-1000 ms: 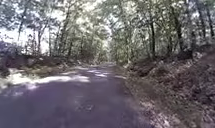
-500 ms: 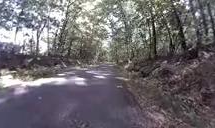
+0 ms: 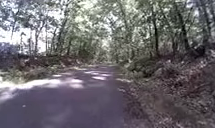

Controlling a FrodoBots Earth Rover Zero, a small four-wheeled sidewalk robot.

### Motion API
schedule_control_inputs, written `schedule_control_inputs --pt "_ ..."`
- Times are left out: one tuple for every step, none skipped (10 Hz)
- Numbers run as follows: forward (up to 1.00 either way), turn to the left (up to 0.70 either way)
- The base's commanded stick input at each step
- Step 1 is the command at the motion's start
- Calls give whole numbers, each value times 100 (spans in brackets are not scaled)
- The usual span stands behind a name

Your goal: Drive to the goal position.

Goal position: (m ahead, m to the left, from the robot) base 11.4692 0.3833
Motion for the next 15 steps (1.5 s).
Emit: schedule_control_inputs --pt "70 0" --pt "70 0" --pt "70 0" --pt "70 0" --pt "70 0" --pt "70 0" --pt "70 0" --pt "70 0" --pt "70 0" --pt "70 0" --pt "70 0" --pt "70 0" --pt "70 0" --pt "70 0" --pt "70 0"
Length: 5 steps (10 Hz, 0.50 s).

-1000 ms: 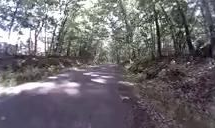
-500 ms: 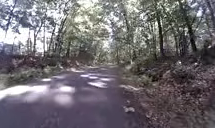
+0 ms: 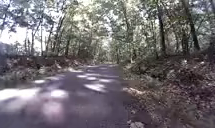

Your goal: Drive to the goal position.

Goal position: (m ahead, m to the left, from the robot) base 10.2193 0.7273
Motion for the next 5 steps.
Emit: schedule_control_inputs --pt "70 0" --pt "70 0" --pt "70 0" --pt "70 0" --pt "70 0"
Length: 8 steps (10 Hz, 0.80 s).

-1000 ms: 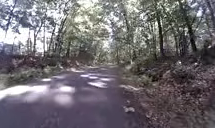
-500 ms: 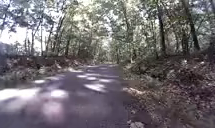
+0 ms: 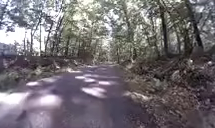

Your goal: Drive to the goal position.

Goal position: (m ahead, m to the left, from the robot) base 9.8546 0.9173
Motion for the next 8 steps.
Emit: schedule_control_inputs --pt "70 0" --pt "70 0" --pt "70 0" --pt "70 0" --pt "70 0" --pt "70 0" --pt "70 0" --pt "70 0"
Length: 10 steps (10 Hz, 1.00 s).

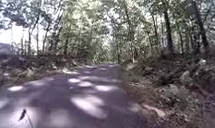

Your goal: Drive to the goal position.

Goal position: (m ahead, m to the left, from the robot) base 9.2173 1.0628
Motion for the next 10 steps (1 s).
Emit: schedule_control_inputs --pt "70 0" --pt "70 0" --pt "70 0" --pt "70 0" --pt "70 0" --pt "70 0" --pt "70 0" --pt "70 0" --pt "70 0" --pt "70 0"
